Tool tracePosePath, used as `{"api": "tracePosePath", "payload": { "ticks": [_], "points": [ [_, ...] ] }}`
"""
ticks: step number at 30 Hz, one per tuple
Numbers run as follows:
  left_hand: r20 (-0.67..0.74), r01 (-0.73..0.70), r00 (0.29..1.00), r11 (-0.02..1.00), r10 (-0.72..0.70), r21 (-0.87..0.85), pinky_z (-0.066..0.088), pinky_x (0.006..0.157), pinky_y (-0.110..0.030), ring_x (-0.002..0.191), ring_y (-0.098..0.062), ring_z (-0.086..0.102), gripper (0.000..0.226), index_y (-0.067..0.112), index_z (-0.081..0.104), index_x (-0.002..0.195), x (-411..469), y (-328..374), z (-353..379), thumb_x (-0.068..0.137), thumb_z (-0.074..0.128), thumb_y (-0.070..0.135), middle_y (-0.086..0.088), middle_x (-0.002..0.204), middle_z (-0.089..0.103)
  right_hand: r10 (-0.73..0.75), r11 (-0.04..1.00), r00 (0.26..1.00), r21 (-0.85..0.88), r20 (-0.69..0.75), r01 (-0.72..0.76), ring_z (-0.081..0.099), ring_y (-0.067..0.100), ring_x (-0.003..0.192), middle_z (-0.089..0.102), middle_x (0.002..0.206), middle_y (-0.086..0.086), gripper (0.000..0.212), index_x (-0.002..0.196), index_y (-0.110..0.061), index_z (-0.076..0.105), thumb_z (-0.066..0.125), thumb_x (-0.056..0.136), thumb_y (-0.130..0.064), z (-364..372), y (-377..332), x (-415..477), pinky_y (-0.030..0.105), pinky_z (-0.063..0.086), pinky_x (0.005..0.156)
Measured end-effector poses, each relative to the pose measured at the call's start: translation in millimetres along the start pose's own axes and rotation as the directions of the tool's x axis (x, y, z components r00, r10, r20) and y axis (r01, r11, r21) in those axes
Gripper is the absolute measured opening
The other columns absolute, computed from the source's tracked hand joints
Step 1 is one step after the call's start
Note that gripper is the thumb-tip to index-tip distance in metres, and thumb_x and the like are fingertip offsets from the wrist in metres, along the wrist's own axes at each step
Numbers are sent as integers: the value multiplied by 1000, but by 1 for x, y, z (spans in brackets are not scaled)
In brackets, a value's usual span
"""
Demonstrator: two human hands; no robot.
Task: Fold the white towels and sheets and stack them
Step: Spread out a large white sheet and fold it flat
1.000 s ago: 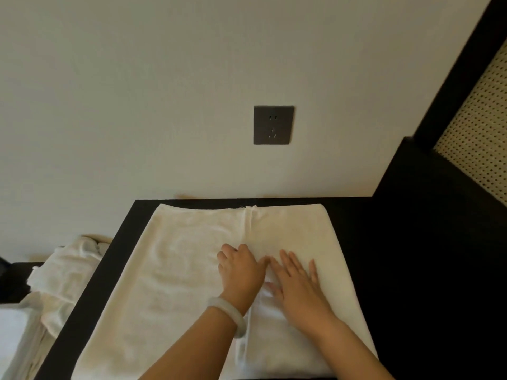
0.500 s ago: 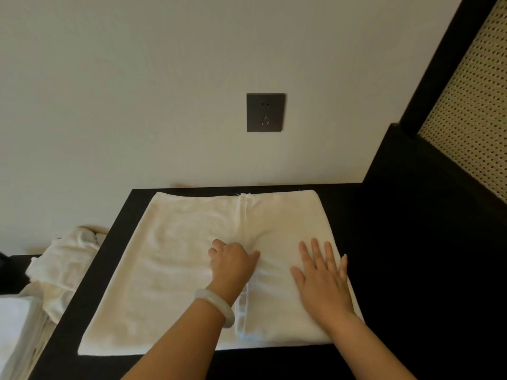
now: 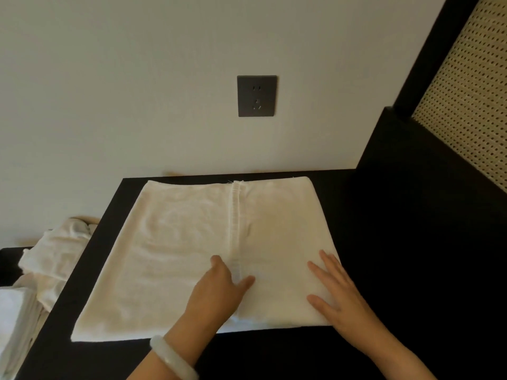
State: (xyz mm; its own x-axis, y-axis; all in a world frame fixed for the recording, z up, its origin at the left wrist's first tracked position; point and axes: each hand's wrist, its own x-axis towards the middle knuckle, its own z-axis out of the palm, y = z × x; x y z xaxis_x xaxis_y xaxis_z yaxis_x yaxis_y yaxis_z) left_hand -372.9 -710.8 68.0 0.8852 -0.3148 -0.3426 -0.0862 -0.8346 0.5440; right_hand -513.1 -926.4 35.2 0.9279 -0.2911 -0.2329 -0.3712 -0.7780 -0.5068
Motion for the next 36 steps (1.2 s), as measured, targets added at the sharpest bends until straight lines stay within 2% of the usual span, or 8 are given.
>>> {"api": "tracePosePath", "payload": {
  "ticks": [6, 10, 18, 24, 27, 29, 32, 36],
  "points": [
    [107, 84, 992, 985, -68, -153, 33, 47, -15, 67, -6, 54, 42, 12, 46, 92, -9, -6, -4, 79, 79, 35, 2, 82, 59, 7, 989, 992, 146, 129, -26, 3, -14, 132, -12, 140, -50, 94, 138, -66, 8, 70, 87, -17, -25, 25, -43, 21, 9, 116],
    [160, 163, 981, 926, -114, -342, 43, 57, -24, 67, -13, 61, 29, 11, 58, 82, -8, -3, -9, 75, 83, 22, 0, 75, 67, 122, 973, 974, 216, -189, -80, 32, -3, 126, 21, 139, -23, 69, 144, -43, 32, 68, 90, -19, -13, 10, -38, 20, 32, 108],
    [125, 159, 984, 939, -126, -306, 43, 57, -26, 72, -17, 61, 30, 10, 52, 94, -10, -9, -6, 81, 78, 20, -5, 85, 66, -18, 987, 960, -160, -281, -28, 53, 4, 84, 35, 139, -1, 69, 123, -23, 52, 87, 65, -12, -5, 12, -48, 7, 42, 53],
    [32, -41, 998, 987, 46, -153, 39, 48, -14, 69, -8, 60, 26, 18, 39, 94, -19, -16, 5, 90, 65, 22, 2, 84, 61, -103, 965, 947, -260, -304, 22, 69, 20, 85, 63, 112, 8, 56, 101, -12, 72, 93, 51, 1, -1, 24, -60, 26, 60, 60],
    [24, -100, 994, 988, 103, -120, 42, 52, -15, 72, -5, 60, 29, 20, 38, 100, -24, -20, 7, 93, 64, 30, 7, 87, 59, -51, 975, 982, -221, -180, 11, 44, 1, 123, 43, 127, -25, 23, 112, -46, 55, 63, 91, -42, -28, 21, -55, 23, 43, 100],
    [15, -126, 992, 989, 127, -80, 43, 54, -18, 73, -9, 60, 29, 19, 35, 104, -27, -20, 11, 95, 60, 31, 6, 88, 58, 21, 981, 991, -189, -129, -45, 23, -11, 126, 33, 131, -33, 35, 106, -55, 51, 26, 87, -70, -46, 10, -45, 23, 27, 111],
    [-9, -130, 991, 991, 130, -23, 40, 52, -20, 71, -13, 58, 28, 20, 31, 104, -29, -17, 14, 96, 57, 29, 2, 86, 56, -9, 991, 936, -126, -353, -39, 11, -8, 138, 25, 152, -25, 68, 142, -41, 43, 12, 87, -68, -42, -14, -14, 24, 12, 116],
    [-49, -168, 984, 981, 173, 96, 44, 62, -23, 72, -9, 52, 28, 22, 33, 102, -31, -18, 12, 95, 57, 34, 6, 81, 51, 28, 938, 986, -336, -167, -83, -21, 10, 148, -20, 163, -5, 66, 155, -27, -12, 14, 102, -54, -3, -27, 12, 38, -9, 123]
  ]
}}
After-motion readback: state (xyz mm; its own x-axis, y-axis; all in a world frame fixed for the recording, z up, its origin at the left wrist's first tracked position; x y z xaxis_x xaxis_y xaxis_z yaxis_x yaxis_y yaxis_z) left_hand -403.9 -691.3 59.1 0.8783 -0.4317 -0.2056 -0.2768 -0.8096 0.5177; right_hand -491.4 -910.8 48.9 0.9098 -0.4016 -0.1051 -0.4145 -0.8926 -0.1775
